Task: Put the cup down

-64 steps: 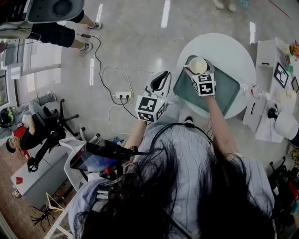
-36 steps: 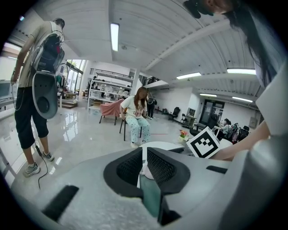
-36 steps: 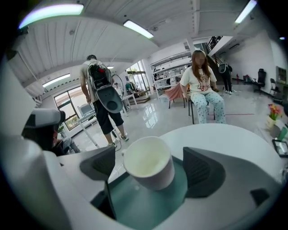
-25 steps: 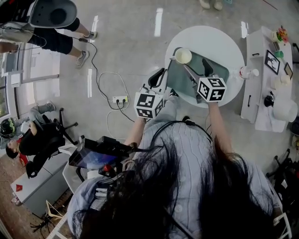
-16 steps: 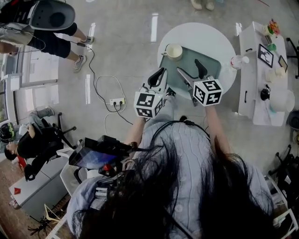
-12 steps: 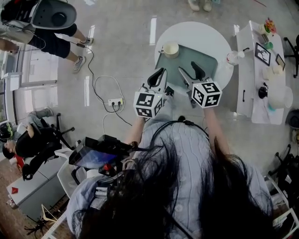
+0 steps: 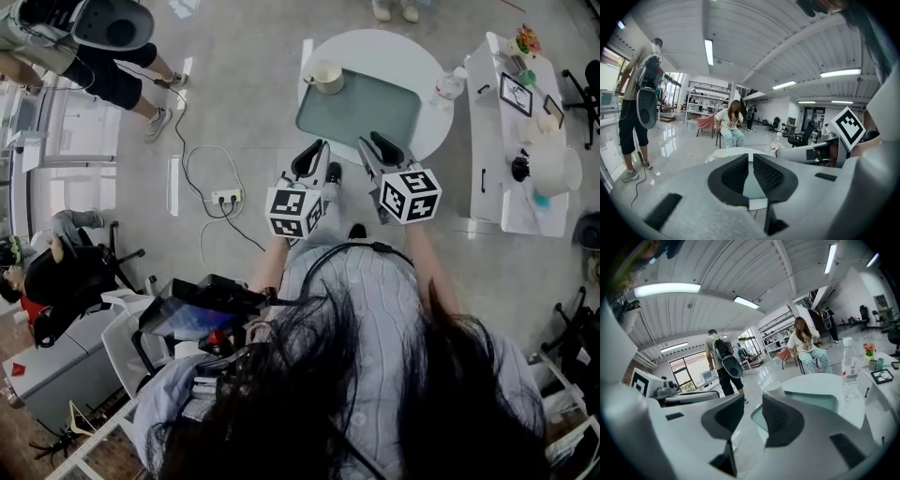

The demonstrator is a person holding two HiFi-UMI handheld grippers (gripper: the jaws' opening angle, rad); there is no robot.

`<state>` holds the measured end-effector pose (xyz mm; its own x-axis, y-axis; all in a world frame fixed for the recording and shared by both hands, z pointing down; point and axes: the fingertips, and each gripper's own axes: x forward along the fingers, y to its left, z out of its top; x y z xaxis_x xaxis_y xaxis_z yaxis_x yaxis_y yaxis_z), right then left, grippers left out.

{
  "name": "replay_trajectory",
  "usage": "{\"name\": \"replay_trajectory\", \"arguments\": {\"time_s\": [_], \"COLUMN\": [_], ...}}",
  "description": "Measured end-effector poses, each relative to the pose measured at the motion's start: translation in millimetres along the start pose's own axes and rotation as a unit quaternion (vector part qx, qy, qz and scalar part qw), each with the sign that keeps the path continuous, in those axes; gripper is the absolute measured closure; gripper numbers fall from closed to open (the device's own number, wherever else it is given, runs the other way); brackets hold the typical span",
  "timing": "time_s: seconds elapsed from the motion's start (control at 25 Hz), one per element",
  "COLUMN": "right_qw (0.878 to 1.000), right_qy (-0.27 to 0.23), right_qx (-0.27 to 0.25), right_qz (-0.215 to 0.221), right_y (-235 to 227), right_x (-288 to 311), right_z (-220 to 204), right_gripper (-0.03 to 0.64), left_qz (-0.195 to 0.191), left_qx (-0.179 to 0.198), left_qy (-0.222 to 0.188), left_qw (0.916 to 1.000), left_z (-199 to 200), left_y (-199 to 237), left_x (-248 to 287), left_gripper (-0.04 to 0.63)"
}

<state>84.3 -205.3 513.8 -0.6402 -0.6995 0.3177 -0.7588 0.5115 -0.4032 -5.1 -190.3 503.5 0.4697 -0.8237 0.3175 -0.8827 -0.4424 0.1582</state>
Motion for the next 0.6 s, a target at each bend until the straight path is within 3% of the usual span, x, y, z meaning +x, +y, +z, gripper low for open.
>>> {"name": "replay_trajectory", "arguments": {"time_s": [0.28,0.6], "right_qw": [1.000,0.999], "right_qy": [0.003,0.000], "right_qx": [0.019,0.039], "right_qz": [0.009,0.016], "right_y": [23,50], "right_x": [-38,-58], "right_z": [-30,-47], "right_gripper": [0.499,0.518], "left_qz": [0.016,0.033], "left_qx": [0.003,-0.003], "left_qy": [0.018,0.016], "left_qw": [0.9997,0.9993], "left_z": [-27,-28], "left_y": [-26,-28], "left_x": [-49,-91], "left_gripper": [0.552,0.551]}}
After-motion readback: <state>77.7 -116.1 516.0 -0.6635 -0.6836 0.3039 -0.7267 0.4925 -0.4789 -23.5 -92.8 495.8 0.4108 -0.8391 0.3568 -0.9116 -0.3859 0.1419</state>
